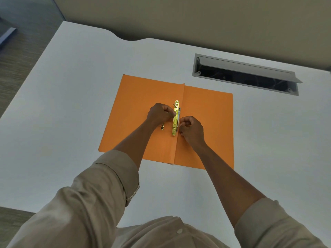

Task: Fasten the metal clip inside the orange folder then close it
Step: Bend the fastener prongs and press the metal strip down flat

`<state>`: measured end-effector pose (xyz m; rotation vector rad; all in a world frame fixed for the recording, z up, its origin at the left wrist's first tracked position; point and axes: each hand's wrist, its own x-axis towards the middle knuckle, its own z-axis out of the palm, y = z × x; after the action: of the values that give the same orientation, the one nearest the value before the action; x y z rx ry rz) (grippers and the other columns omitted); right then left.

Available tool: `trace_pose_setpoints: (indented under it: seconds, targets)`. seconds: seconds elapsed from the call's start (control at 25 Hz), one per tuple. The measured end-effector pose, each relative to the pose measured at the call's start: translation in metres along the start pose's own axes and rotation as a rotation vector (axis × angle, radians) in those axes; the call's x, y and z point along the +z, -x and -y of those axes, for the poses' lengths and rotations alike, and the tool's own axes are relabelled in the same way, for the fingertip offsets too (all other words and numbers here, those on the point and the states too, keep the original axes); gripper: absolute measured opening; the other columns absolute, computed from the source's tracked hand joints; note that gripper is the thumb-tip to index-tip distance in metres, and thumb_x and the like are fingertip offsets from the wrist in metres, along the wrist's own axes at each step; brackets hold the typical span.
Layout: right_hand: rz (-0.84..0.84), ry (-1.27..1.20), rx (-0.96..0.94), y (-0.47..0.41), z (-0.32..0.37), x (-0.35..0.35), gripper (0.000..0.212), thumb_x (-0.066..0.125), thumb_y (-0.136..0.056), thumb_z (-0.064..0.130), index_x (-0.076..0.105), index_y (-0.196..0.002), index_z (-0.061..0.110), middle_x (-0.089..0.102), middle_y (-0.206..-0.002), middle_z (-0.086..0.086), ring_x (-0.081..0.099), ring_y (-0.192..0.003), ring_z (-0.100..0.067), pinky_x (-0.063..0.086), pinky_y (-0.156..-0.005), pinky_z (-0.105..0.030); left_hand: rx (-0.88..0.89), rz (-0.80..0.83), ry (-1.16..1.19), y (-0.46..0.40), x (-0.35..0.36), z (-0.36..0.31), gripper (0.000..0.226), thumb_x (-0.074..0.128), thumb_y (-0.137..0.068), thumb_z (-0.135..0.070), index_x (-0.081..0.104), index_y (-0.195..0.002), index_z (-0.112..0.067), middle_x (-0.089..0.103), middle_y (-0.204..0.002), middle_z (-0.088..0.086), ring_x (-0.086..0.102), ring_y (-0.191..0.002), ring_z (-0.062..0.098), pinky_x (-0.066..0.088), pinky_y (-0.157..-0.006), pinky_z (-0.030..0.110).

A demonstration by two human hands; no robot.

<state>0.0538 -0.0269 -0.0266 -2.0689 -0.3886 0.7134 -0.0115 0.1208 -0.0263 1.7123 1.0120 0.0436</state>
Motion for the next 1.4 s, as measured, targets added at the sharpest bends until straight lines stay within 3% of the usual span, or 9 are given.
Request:
trace_pose_setpoints:
  seconds: [0.12,0.28,0.36,0.56,0.76,0.92,1.08,1.4]
  targets:
    - [0.027,0.004,0.031,-0.002,0.001,-0.001,0.016,0.061,-0.086,0.008,0.067,-0.101,0.011,0.073,-0.094,-0.010,0.070,-0.087,-0.029,0.059,-0.082,-0.046,0.009,-0.026,-0.124,0.000,0.003,-0.002,0.011,0.078,-0.079,-0.030,0.077,-0.082,-0.020,0.073,-0.077,-0.006,0.070,-0.079,0.014,0.054,-0.071,0.031]
    - [0.060,0.019,0.031,-0.005,-0.001,-0.003,0.016,0.064,-0.085,0.009,0.066,-0.100,0.014,0.073,-0.092,-0.008,0.070,-0.083,-0.028,0.059,-0.081,-0.045,0.019,-0.036,-0.250,0.002,0.008,-0.007,0.014,0.077,-0.078,-0.034,0.077,-0.083,-0.021,0.073,-0.078,-0.007,0.066,-0.069,0.011,0.045,-0.058,0.024]
    - [0.070,0.009,0.033,-0.006,-0.002,-0.003,0.016,0.064,-0.085,0.009,0.066,-0.100,0.013,0.073,-0.092,-0.009,0.070,-0.083,-0.029,0.059,-0.080,-0.046,0.011,-0.056,-0.278,0.003,0.012,-0.009,0.015,0.078,-0.076,-0.035,0.077,-0.082,-0.021,0.075,-0.080,-0.006,0.070,-0.070,0.015,0.051,-0.055,0.026]
    - [0.060,0.013,0.029,-0.011,-0.004,-0.004,0.014,0.060,-0.085,0.007,0.066,-0.096,0.012,0.072,-0.086,-0.010,0.070,-0.077,-0.029,0.060,-0.075,-0.047,0.025,-0.104,-0.323,0.003,0.016,-0.010,0.016,0.080,-0.070,-0.035,0.074,-0.076,-0.021,0.074,-0.078,-0.006,0.070,-0.074,0.014,0.059,-0.067,0.033]
    - [-0.042,0.135,-0.116,-0.033,0.012,-0.014,0.018,0.062,-0.085,0.005,0.067,-0.098,0.015,0.070,-0.093,-0.001,0.066,-0.086,-0.016,0.051,-0.070,-0.023,0.021,-0.153,-0.392,0.007,0.022,-0.015,0.018,0.078,-0.066,-0.038,0.070,-0.072,-0.023,0.071,-0.077,-0.005,0.066,-0.073,0.017,0.047,-0.061,0.026]
    - [0.112,0.388,-0.302,-0.060,0.039,-0.017,0.025,0.069,-0.082,0.009,0.068,-0.104,0.020,0.067,-0.095,0.000,0.060,-0.086,-0.015,0.045,-0.072,-0.029,0.031,-0.177,-0.417,0.010,0.026,-0.015,0.017,0.075,-0.069,-0.038,0.069,-0.073,-0.023,0.069,-0.079,-0.003,0.066,-0.075,0.020,0.044,-0.059,0.026]
    - [0.175,0.534,-0.415,-0.075,0.050,-0.021,0.012,0.068,-0.081,0.008,0.072,-0.088,0.017,0.072,-0.089,-0.001,0.065,-0.085,-0.017,0.050,-0.075,-0.031,0.028,-0.161,-0.459,0.010,0.026,-0.017,0.017,0.075,-0.072,-0.038,0.069,-0.075,-0.023,0.071,-0.084,0.000,0.067,-0.078,0.024,0.053,-0.066,0.032]
    - [0.118,0.579,-0.361,-0.093,0.041,-0.030,0.005,0.071,-0.079,0.017,0.069,-0.081,0.013,0.071,-0.082,-0.001,0.064,-0.083,-0.021,0.052,-0.073,-0.037,0.028,-0.137,-0.468,0.007,0.024,-0.016,0.020,0.077,-0.072,-0.040,0.067,-0.073,-0.023,0.072,-0.084,-0.003,0.067,-0.080,0.023,0.052,-0.068,0.030]
